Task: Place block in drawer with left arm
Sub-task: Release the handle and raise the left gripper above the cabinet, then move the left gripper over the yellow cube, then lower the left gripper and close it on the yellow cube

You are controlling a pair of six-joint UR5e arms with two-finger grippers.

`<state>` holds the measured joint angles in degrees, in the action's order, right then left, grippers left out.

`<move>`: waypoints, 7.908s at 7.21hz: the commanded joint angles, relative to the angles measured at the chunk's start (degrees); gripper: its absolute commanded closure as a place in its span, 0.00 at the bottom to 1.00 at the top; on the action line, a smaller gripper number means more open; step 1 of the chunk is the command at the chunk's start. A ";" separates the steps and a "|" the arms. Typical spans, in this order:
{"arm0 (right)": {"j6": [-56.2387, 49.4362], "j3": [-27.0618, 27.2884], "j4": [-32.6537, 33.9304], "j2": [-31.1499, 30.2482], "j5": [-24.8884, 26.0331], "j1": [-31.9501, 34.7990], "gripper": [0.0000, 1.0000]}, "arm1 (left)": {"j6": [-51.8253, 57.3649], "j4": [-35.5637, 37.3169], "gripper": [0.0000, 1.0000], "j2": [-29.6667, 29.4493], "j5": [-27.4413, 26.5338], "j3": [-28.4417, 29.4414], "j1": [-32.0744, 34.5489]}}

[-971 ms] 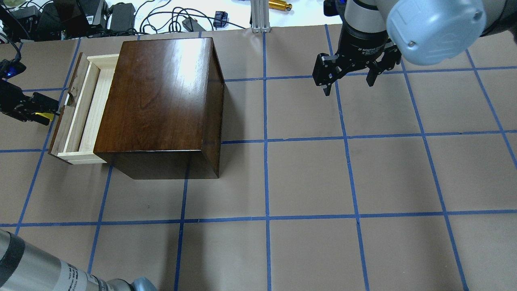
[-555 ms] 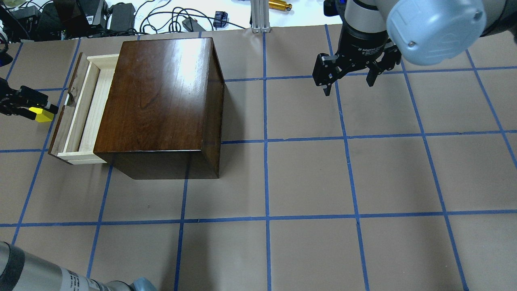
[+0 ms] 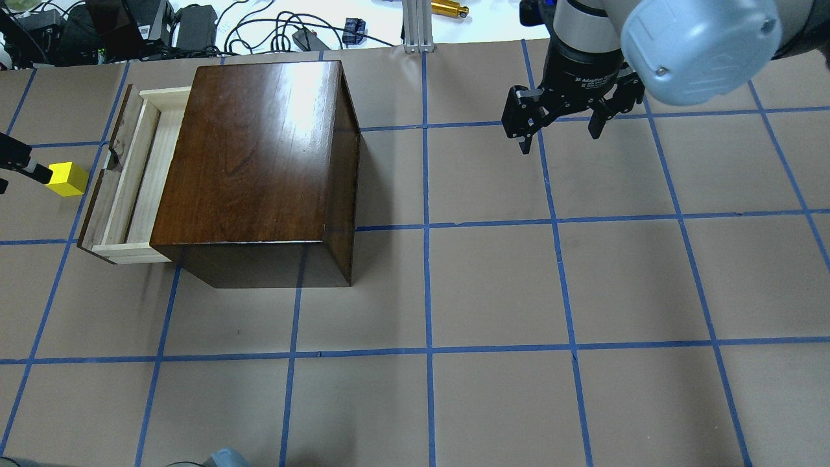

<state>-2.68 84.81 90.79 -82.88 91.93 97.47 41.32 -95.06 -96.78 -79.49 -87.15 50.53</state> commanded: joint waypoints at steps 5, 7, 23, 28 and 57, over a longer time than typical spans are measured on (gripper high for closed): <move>-0.05 0.00 0.00 0.00 0.00 0.00 0.00 | -30.35 -0.32 0.00 6.43 -6.52 0.31 23.15; -0.05 0.00 0.00 0.00 0.00 0.00 0.00 | -36.30 4.59 0.00 5.20 -6.91 -0.13 34.15; 0.04 0.00 0.00 0.00 0.00 0.00 0.00 | 12.24 4.17 0.00 2.40 -11.57 -0.48 9.64; 0.04 0.00 0.00 0.00 0.00 0.00 0.00 | 48.27 22.60 0.00 -12.35 -11.04 0.48 -1.30; 0.04 0.00 0.00 0.00 0.00 0.00 0.00 | 80.14 35.38 0.40 -40.07 -6.82 15.34 -0.34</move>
<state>-2.68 84.81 90.79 -82.88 91.93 97.47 121.06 -59.82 -136.80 -86.31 -71.82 50.18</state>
